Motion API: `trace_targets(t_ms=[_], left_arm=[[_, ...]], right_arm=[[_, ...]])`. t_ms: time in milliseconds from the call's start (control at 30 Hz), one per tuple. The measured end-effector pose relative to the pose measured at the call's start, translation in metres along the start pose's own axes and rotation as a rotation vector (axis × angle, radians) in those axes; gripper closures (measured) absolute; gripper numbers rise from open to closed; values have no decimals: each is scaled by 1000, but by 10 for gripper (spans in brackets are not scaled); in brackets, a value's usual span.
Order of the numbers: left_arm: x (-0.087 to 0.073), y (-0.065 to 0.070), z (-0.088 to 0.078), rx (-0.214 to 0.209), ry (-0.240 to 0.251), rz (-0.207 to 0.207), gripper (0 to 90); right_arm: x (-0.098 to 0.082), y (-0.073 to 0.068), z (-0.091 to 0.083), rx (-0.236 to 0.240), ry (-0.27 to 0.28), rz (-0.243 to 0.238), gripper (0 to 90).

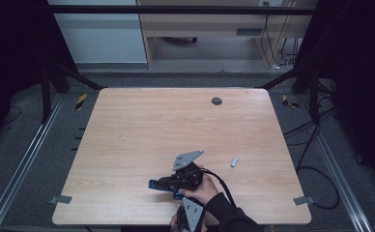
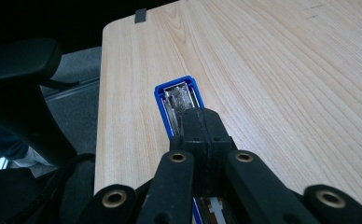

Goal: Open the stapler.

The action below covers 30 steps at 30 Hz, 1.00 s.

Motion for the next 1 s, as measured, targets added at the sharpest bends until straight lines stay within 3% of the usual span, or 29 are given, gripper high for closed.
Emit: trace_targets(t_ms=[1000], left_arm=[[0,0,0,5,5,2,900]], right_arm=[[-2,0,20,1,-67,-11,900]])
Point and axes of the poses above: each handheld gripper's, and its own axes: z roughly forward along the jaws, x roughly out of its top, y roughly to its right, the point moved 9 cm from there along z, roughly forward along the jaws, and after that the axes turned 14 degrees about z, right-handed, at the moved point
